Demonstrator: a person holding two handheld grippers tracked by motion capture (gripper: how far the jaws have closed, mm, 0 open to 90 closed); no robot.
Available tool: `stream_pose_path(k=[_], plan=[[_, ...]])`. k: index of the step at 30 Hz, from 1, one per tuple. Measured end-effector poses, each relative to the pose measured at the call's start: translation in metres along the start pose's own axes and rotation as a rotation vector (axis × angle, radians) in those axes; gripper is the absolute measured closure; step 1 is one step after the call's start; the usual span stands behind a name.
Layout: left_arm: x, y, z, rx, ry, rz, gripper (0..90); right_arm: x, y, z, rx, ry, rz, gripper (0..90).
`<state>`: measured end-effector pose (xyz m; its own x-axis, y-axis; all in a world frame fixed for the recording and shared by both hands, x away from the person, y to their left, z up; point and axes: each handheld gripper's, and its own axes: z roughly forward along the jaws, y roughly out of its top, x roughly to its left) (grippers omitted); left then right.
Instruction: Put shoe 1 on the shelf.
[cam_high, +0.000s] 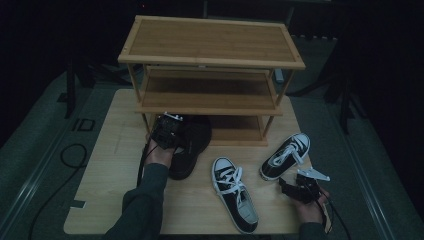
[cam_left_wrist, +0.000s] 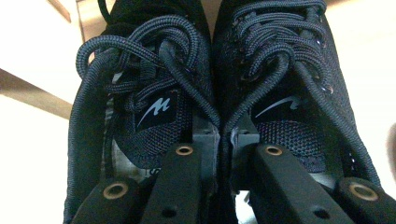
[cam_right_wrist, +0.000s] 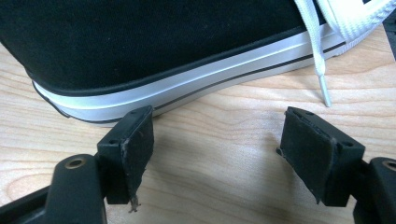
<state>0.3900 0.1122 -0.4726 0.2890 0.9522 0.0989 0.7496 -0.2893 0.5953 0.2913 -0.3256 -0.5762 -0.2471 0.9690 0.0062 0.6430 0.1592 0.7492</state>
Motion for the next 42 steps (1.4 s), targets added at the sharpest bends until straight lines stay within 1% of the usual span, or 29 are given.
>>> stream_pose_path(k=[3,5,8,12,16,20,22,24,26,28,30,31,33,34,35,36,38,41,42], plan=[[-0.003,0.004,0.005,-0.012,0.017,-0.028,84.5,0.0,0.0,0.0,0.0,0.0,0.0,25.4],[-0.004,0.005,0.007,-0.015,0.026,-0.035,84.4,0.0,0.0,0.0,0.0,0.001,0.0,25.4],[-0.008,0.007,0.009,-0.016,0.05,-0.046,84.4,0.0,0.0,0.0,0.0,0.001,0.0,25.4],[-0.012,0.01,0.011,-0.021,0.068,-0.062,84.3,0.0,0.0,0.0,0.0,0.002,0.0,25.4],[-0.014,0.012,0.013,-0.025,0.081,-0.095,84.3,0.0,0.0,0.0,0.0,0.002,0.0,25.4],[-0.018,0.016,0.015,-0.026,0.101,-0.12,84.1,0.0,0.0,0.0,0.0,0.002,0.0,25.4],[-0.019,0.017,0.016,-0.029,0.116,-0.121,83.4,0.0,0.0,0.0,0.0,0.002,0.0,25.3],[-0.022,0.018,0.016,-0.044,0.134,-0.122,81.4,0.0,0.0,0.0,0.0,0.002,-0.001,25.4],[-0.026,0.019,0.016,-0.048,0.156,-0.099,75.2,0.0,0.0,0.0,0.0,0.002,0.0,25.4],[-0.028,0.018,0.015,-0.046,0.16,-0.073,70.2,0.0,0.0,0.0,0.0,0.002,-0.001,25.4],[-0.026,0.018,0.014,-0.043,0.163,-0.069,62.3,0.0,0.0,0.0,0.0,0.002,0.0,25.4],[-0.024,0.018,0.013,-0.037,0.154,-0.069,59.0,0.0,0.0,0.0,0.0,0.002,0.0,25.4],[-0.021,0.018,0.009,-0.032,0.143,-0.061,55.9,0.0,0.0,0.0,0.0,0.002,-0.001,25.3],[-0.019,0.017,0.007,-0.032,0.129,-0.06,53.9,0.0,0.0,0.0,0.0,0.002,-0.001,25.4],[-0.018,0.017,0.006,-0.033,0.113,-0.057,53.3,0.0,0.0,0.0,0.0,0.002,-0.001,25.4],[-0.017,0.016,0.004,-0.038,0.109,-0.056,53.1,0.0,0.0,0.0,0.0,0.002,-0.001,25.4],[-0.015,0.015,0.001,-0.046,0.088,-0.059,52.8,0.0,0.0,0.0,0.0,0.002,-0.001,25.4],[-0.014,0.013,-0.004,-0.051,0.08,-0.043,52.8,0.0,0.0,0.0,0.0,0.002,-0.001,25.4],[-0.014,0.012,-0.006,-0.059,0.07,-0.043,52.8,0.0,0.0,0.0,0.0,0.002,-0.001,25.4]])
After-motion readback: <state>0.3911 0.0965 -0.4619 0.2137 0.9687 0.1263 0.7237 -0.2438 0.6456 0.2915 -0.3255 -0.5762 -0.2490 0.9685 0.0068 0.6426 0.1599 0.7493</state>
